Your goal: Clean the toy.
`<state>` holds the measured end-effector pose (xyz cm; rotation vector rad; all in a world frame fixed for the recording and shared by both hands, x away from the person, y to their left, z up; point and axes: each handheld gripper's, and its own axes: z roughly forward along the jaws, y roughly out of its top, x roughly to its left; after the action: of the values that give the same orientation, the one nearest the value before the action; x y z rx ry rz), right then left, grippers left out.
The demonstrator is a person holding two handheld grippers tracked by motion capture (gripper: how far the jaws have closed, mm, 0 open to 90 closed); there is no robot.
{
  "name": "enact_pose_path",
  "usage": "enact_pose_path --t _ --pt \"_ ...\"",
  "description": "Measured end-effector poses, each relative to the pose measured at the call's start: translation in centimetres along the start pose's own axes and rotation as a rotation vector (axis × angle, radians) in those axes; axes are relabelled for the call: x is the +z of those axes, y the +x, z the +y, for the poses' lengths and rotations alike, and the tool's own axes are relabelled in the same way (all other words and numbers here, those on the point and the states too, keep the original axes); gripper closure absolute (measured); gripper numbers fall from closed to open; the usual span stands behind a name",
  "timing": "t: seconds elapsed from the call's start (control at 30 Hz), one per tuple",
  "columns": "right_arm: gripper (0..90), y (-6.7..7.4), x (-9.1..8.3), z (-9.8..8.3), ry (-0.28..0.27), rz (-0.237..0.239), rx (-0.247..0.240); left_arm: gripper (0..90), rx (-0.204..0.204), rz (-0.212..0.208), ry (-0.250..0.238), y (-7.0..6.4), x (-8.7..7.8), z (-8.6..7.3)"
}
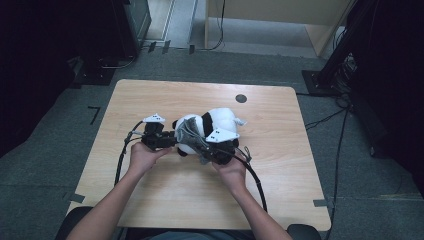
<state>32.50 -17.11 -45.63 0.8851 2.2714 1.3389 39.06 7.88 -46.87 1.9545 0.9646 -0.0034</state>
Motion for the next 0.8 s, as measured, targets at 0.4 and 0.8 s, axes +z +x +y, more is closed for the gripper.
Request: enact_pose_path --t 0.4,0.8 --pt "75.3 -2.9 -3.6 -0.8 0.022 -0.104 0.065 57.5 -0.005 -0.017 0.01 0.3 0.0 0.2" --pt "75.0 -6.3 -7.0 -1.6 -0.006 -0.203 0.141 57.4 -0.005 -0.02 0.014 0.5 -0.1 0.3"
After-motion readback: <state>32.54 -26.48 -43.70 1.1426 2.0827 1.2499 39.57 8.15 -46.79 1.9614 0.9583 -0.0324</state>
